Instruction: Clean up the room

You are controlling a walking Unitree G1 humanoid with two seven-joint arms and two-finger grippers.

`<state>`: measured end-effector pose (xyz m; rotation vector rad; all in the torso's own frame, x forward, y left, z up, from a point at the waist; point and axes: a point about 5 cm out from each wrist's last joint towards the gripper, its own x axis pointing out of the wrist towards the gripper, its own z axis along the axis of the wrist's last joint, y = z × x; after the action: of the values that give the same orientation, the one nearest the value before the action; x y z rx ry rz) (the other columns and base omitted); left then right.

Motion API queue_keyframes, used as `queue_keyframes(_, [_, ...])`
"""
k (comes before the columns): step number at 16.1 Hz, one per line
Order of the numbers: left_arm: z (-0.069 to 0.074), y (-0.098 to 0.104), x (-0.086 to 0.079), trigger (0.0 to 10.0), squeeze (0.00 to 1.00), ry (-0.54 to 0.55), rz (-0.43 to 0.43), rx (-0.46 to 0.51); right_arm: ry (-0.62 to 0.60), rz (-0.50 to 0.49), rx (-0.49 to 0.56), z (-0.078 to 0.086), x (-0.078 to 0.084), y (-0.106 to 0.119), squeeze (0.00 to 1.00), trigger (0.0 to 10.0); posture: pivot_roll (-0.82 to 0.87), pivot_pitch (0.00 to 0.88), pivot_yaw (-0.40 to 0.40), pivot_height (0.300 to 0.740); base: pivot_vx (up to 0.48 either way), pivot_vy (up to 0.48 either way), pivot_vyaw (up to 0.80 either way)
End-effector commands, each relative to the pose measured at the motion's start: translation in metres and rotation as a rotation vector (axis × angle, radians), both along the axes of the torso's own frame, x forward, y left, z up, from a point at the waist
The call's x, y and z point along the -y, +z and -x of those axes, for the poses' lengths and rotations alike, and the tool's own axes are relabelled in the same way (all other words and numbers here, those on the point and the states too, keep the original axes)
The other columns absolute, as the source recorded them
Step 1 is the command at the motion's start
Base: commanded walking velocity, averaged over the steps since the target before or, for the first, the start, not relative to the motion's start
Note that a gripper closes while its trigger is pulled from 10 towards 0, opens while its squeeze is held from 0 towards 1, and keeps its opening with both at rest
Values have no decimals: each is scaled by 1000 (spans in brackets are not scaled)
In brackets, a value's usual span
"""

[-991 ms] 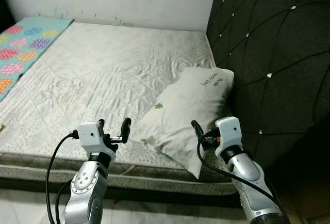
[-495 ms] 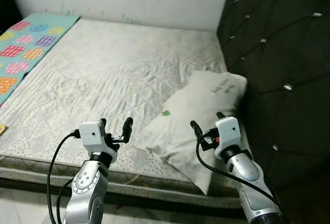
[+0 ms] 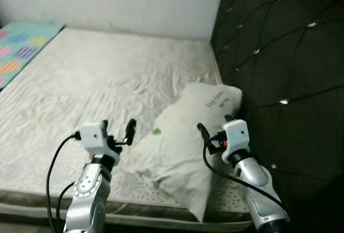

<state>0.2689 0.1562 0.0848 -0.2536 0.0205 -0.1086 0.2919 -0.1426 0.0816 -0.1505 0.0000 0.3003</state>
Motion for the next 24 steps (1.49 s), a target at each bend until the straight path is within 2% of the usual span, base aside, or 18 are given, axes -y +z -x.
queue_keyframes(1, [-1,0,5,10000,0,-12,-1,-3,-17,1,2,-1,6,1,0,10000,-99,4,-34,740,0,0,0])
queue_keyframes(3, [-2,0,6,10000,0,-12,-4,-5,-19,1,-2,-2,7,1,0,10000,-99,2,-34,740,0,0,-228])
queue_keyframes(8, [-3,0,6,10000,0,-9,-4,-6,-23,4,-6,-3,7,0,0,10000,-101,1,-36,740,0,0,-781])
queue_keyframes(15, [-3,0,8,10000,0,-8,-2,-10,-14,-19,-5,-3,5,0,0,10000,-102,10,-34,740,0,0,0])
queue_keyframes(22, [14,-2,9,10000,0,-2,17,-41,20,-14,-50,13,3,-6,0,10000,-98,74,-32,740,0,0,0])
queue_keyframes(24, [19,-2,8,10000,0,3,27,-54,28,-15,-59,18,1,-7,0,10000,-90,104,-31,715,0,0,0])
